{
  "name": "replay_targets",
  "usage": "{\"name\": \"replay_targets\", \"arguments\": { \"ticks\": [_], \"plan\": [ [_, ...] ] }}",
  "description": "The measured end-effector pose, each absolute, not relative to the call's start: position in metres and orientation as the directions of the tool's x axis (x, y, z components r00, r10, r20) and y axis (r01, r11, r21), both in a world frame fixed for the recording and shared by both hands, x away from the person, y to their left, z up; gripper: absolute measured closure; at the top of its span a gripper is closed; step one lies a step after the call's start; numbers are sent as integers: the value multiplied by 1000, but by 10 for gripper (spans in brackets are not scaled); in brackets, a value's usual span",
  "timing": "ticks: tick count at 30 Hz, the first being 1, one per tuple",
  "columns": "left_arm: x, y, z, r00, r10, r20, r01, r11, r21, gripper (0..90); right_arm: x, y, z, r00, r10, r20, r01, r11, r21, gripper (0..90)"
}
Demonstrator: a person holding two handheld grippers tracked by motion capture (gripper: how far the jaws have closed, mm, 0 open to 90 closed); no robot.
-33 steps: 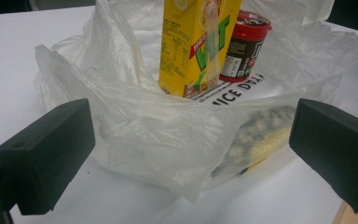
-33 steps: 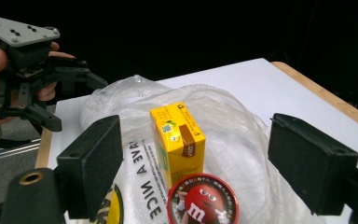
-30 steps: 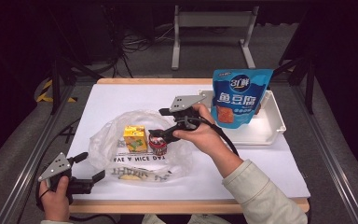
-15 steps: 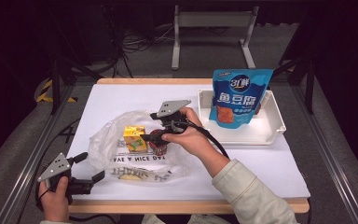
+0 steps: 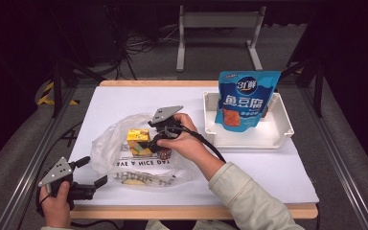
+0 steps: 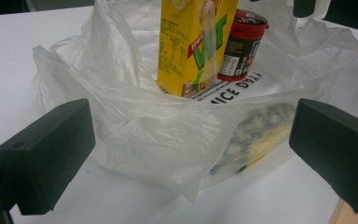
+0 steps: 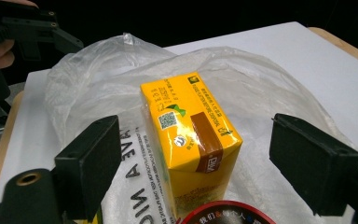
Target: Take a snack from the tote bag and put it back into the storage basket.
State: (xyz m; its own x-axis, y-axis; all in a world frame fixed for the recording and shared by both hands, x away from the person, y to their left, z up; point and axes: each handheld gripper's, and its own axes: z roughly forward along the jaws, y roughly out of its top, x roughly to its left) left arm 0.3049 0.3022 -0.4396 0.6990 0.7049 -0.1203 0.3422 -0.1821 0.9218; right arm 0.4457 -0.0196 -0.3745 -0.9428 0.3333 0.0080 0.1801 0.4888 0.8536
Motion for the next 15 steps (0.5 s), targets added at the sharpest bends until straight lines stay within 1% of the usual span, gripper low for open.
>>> {"name": "replay_targets", "arguments": {
  "ticks": [15],
  "plan": [
    [305,302,-440,700,704,-121,342,-183,922,7,450,-5,-390,-943,331,23,203,520,830,175]
  ]
}}
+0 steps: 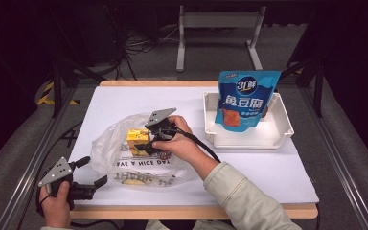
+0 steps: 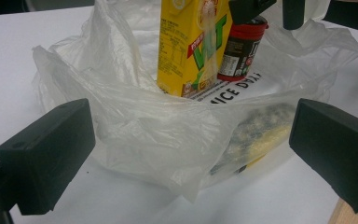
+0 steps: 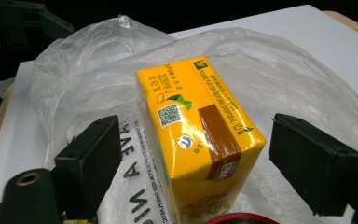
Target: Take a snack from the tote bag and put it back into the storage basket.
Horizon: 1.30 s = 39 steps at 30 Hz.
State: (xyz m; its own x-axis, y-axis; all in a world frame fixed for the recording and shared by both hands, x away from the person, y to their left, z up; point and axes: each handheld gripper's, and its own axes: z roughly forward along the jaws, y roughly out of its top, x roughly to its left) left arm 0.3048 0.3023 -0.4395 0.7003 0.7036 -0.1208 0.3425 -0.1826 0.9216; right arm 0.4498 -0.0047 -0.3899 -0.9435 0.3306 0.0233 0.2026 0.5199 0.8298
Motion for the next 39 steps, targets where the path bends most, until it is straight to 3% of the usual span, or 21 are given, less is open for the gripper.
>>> {"name": "replay_targets", "arguments": {
  "ticks": [24,29,34,39],
  "plan": [
    [305,303,-440,702,700,-126,342,-177,923,7,458,15,-402,-949,315,12,202,577,791,211],
    [305,303,-440,702,701,-130,346,-175,922,7,459,16,-401,-954,301,-12,180,601,779,267],
    [305,303,-440,702,701,-130,345,-175,922,7,460,16,-400,-964,265,-27,150,621,769,388],
    [305,303,-441,702,700,-131,349,-178,920,7,459,17,-400,-965,260,-43,138,640,756,389]
  ]
}}
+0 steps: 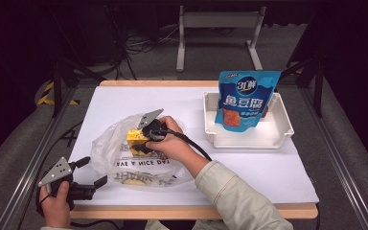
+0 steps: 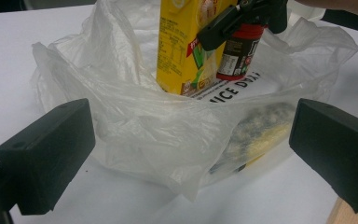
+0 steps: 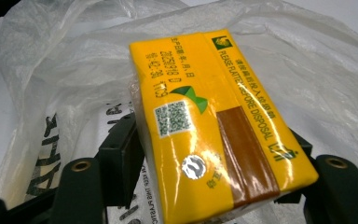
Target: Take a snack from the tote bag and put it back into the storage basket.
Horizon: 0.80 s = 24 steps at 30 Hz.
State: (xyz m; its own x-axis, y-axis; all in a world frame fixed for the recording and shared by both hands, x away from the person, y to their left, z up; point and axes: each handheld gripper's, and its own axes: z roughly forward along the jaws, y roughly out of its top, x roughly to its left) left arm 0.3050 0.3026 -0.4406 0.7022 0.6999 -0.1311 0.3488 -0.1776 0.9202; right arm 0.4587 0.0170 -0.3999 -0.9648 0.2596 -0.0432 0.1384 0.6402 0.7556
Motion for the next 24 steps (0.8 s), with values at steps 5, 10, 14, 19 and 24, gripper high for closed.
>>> {"name": "replay_targets", "arguments": {
  "ticks": [5,10,14,19,24],
  "plan": [
    [305,303,-441,701,700,-132,350,-177,920,7,460,17,-400,-968,244,-49,125,646,753,410],
    [305,303,-441,701,701,-132,350,-176,920,7,460,15,-398,-973,225,-49,112,649,753,456],
    [305,303,-441,702,700,-131,350,-178,920,7,460,14,-398,-976,212,-48,104,652,751,480],
    [305,303,-441,702,700,-132,350,-177,920,7,459,13,-396,-980,198,-36,103,648,755,508],
    [305,303,-441,701,702,-131,348,-176,921,7,457,14,-395,-980,198,-36,104,653,750,511]
  ]
}}
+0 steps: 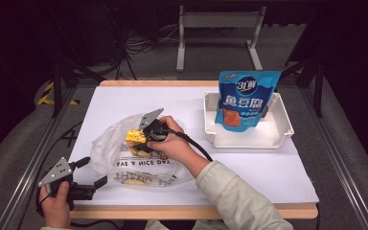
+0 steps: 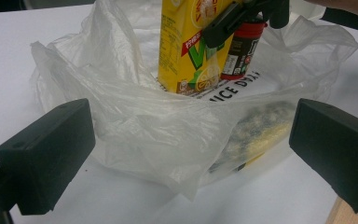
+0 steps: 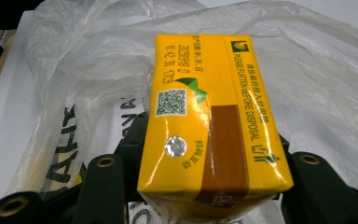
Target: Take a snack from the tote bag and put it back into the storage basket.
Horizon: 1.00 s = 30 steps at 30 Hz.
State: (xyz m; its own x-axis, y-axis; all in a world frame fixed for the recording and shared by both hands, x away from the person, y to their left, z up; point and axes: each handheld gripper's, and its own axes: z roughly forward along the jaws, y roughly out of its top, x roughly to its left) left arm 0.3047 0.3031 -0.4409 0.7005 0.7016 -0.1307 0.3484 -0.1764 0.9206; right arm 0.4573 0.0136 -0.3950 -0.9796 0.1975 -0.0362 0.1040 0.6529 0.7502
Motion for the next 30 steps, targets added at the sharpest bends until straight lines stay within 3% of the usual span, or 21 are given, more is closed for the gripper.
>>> {"name": "replay_targets", "arguments": {
  "ticks": [30],
  "plan": [
    [305,303,-441,699,704,-125,344,-178,922,7,447,3,-342,-986,154,-60,49,619,784,510]
  ]
}}
